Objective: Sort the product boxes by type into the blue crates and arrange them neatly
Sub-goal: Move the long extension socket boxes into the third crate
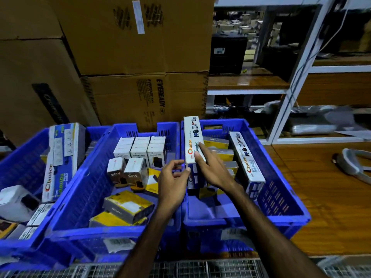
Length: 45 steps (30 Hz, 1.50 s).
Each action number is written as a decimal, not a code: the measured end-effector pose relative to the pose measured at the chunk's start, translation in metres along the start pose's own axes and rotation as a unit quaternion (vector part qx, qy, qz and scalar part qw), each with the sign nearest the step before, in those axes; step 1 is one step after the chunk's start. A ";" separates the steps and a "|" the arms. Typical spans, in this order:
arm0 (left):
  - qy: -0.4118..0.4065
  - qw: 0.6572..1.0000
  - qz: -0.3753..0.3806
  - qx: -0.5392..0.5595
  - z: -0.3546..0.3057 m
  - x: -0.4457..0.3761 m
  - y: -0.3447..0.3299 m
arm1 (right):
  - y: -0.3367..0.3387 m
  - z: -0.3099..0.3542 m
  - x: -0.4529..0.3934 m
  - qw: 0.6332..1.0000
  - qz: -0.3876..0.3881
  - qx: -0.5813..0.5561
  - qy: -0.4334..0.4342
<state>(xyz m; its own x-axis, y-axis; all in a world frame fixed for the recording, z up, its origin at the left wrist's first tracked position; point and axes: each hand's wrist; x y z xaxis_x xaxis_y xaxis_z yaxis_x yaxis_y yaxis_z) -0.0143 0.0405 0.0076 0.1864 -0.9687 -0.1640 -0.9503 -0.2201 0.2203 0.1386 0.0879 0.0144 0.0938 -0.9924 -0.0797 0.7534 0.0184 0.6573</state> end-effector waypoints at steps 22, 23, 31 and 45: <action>-0.028 0.997 0.047 -0.046 0.023 0.035 0.149 | -0.075 0.085 0.089 0.965 -0.152 -0.145 0.159; -0.024 0.998 0.038 -0.052 0.027 0.035 0.162 | -0.081 0.089 0.087 0.965 -0.145 -0.146 0.162; -0.016 0.997 0.013 -0.075 0.059 0.033 0.239 | -0.121 0.114 0.077 0.971 -0.084 -0.179 0.136; -0.059 0.945 0.205 -0.247 0.075 -0.026 0.268 | -0.136 0.108 0.004 0.986 0.119 0.114 0.008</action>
<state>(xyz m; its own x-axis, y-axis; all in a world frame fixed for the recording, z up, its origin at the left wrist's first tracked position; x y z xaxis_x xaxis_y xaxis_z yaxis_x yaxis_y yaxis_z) -0.2924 0.0154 -0.0008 -0.2302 -0.9708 -0.0676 -0.6987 0.1165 0.7058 -0.0335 0.0686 0.0055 0.2619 -0.9611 0.0876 0.5435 0.2219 0.8096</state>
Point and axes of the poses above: each hand's wrist, its own x-axis away from the middle knuckle, its own y-axis out of the back of the hand, z = x × y, and after that the axes turned 1 degree about z, right-handed
